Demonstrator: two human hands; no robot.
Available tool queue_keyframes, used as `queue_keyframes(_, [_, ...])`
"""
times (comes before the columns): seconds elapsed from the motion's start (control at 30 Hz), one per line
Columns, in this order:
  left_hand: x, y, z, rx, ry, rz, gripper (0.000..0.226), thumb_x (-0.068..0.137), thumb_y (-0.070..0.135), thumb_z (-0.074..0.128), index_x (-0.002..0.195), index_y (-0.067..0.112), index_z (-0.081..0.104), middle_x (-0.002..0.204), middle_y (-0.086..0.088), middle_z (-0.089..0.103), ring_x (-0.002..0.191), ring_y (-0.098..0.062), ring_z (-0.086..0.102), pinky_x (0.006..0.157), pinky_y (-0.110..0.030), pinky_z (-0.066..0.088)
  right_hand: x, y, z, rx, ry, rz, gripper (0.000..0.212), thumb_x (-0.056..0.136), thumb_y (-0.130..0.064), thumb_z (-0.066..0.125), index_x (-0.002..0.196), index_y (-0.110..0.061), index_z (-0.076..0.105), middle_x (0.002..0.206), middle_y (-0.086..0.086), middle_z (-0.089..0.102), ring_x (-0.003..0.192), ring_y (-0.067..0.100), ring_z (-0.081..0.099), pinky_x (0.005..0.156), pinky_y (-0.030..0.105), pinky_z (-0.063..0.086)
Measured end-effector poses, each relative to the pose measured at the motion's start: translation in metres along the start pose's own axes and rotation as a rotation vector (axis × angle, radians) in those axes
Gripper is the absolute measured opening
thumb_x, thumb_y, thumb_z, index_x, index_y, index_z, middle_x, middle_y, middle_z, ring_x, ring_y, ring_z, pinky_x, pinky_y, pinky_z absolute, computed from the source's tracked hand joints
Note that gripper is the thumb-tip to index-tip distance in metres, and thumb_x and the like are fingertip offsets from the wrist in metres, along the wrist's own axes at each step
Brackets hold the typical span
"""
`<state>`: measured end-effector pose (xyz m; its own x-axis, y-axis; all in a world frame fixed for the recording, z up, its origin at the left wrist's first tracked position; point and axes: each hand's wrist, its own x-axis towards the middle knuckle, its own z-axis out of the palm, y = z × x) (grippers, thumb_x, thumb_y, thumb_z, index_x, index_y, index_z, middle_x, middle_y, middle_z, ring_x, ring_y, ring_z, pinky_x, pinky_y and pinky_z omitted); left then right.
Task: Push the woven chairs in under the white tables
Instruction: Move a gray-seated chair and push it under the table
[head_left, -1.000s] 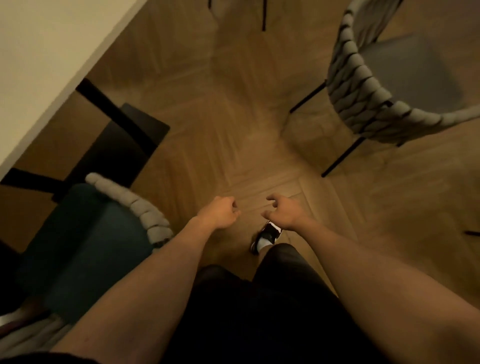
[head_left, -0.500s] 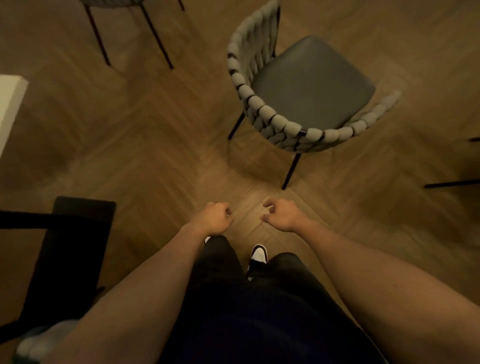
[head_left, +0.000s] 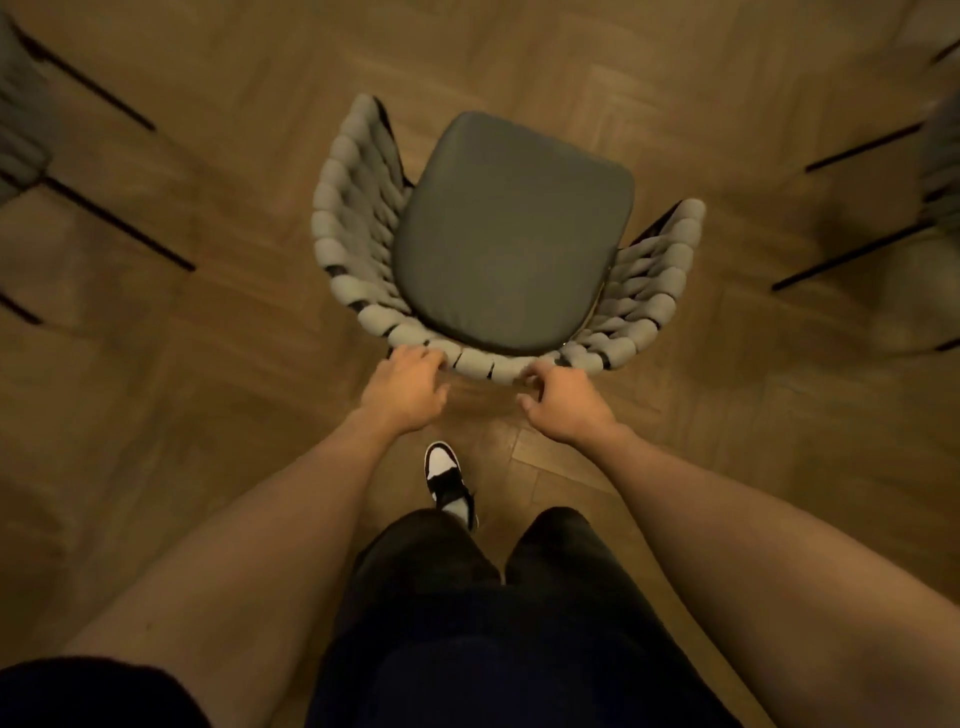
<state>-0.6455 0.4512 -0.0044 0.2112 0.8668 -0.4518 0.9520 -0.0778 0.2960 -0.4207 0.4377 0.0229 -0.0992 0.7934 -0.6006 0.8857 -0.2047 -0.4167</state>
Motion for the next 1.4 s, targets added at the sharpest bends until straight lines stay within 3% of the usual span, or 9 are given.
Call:
queue_keyframes(0.13, [0.050,-0.025,-0.018,0.165,0.006,0.112,0.061,0.084,0.051,0.067,0.133,0.019,0.051,0.135,-0.006,0.055,0.130,-0.028,0.045,0.108,-0.043,0.034,0.038,-0.016,-0.009,-0.171,0.037,-0.042,0.052,0.086,-0.042,0.068,0.133,-0.022,0.054,0.127,0.007,0.064,0.119,0.029,0.057,0.098,0.042,0.046])
queue_keyframes(0.27, [0.088,-0.036,-0.023,0.352,-0.237,0.123,0.084,0.076,0.068,0.068,0.143,0.024,0.043,0.145,-0.004,0.050,0.138,-0.027,0.039,0.118,-0.054,0.018,0.070,-0.018,-0.001,-0.277,-0.190,0.034,0.069,0.081,-0.050,0.072,0.140,-0.026,0.046,0.137,0.007,0.058,0.126,0.032,0.053,0.101,0.046,0.045])
queue_keyframes(0.37, [0.108,-0.040,-0.023,0.498,-0.397,0.126,0.080,0.074,0.069,0.068,0.141,0.033,0.046,0.142,0.001,0.054,0.137,-0.025,0.043,0.118,-0.064,0.010,0.084,-0.014,0.008,-0.305,-0.269,0.056,0.067,0.084,-0.042,0.072,0.143,-0.026,0.044,0.140,0.006,0.055,0.128,0.031,0.051,0.103,0.046,0.044])
queue_keyframes(0.43, [0.115,-0.038,-0.023,0.555,-0.442,0.137,0.066,0.080,0.060,0.067,0.139,0.036,0.050,0.139,0.001,0.057,0.132,-0.024,0.048,0.118,-0.061,0.015,0.092,-0.011,0.013,-0.335,-0.276,0.054,0.062,0.085,-0.033,0.070,0.141,-0.027,0.043,0.139,0.006,0.055,0.128,0.031,0.051,0.103,0.047,0.044])
queue_keyframes(0.5, [0.117,-0.036,-0.021,0.593,-0.414,0.165,0.049,0.088,0.047,0.062,0.135,0.036,0.054,0.134,0.002,0.060,0.124,-0.023,0.055,0.112,-0.050,0.035,0.098,-0.007,0.017,-0.369,-0.279,0.043,0.057,0.086,-0.023,0.065,0.139,-0.028,0.044,0.136,0.005,0.055,0.126,0.031,0.052,0.098,0.047,0.046])
queue_keyframes(0.57, [0.114,-0.035,-0.019,0.614,-0.351,0.192,0.039,0.093,0.041,0.058,0.131,0.036,0.059,0.127,0.003,0.063,0.117,-0.021,0.058,0.101,-0.044,0.043,0.101,-0.006,0.017,-0.396,-0.275,0.025,0.055,0.087,-0.017,0.060,0.139,-0.028,0.044,0.136,0.005,0.056,0.125,0.031,0.053,0.094,0.046,0.047])
queue_keyframes(0.93, [0.080,0.020,0.015,0.484,-0.318,0.061,0.030,0.090,0.036,0.059,0.119,0.038,0.065,0.109,0.006,0.065,0.104,-0.019,0.061,0.101,-0.049,0.034,0.084,0.046,-0.004,-0.493,-0.357,-0.062,0.057,0.087,-0.013,0.059,0.140,-0.029,0.043,0.134,0.005,0.056,0.123,0.031,0.055,0.094,0.050,0.050])
queue_keyframes(1.23, [0.040,0.135,0.068,0.335,-0.308,-0.149,0.031,0.092,0.041,0.058,0.123,0.036,0.063,0.113,0.002,0.065,0.106,-0.022,0.061,0.100,-0.048,0.032,0.060,0.139,-0.048,-0.696,-0.465,-0.236,0.062,0.089,-0.016,0.060,0.146,-0.027,0.038,0.141,0.006,0.052,0.128,0.033,0.051,0.097,0.051,0.049])
queue_keyframes(1.4, [0.019,0.193,0.093,0.224,-0.283,-0.273,0.025,0.090,0.032,0.058,0.114,0.034,0.065,0.107,0.001,0.064,0.103,-0.022,0.061,0.099,-0.049,0.031,0.050,0.183,-0.067,-0.804,-0.510,-0.317,0.070,0.089,-0.013,0.061,0.151,-0.028,0.033,0.147,0.006,0.048,0.133,0.032,0.048,0.100,0.050,0.048])
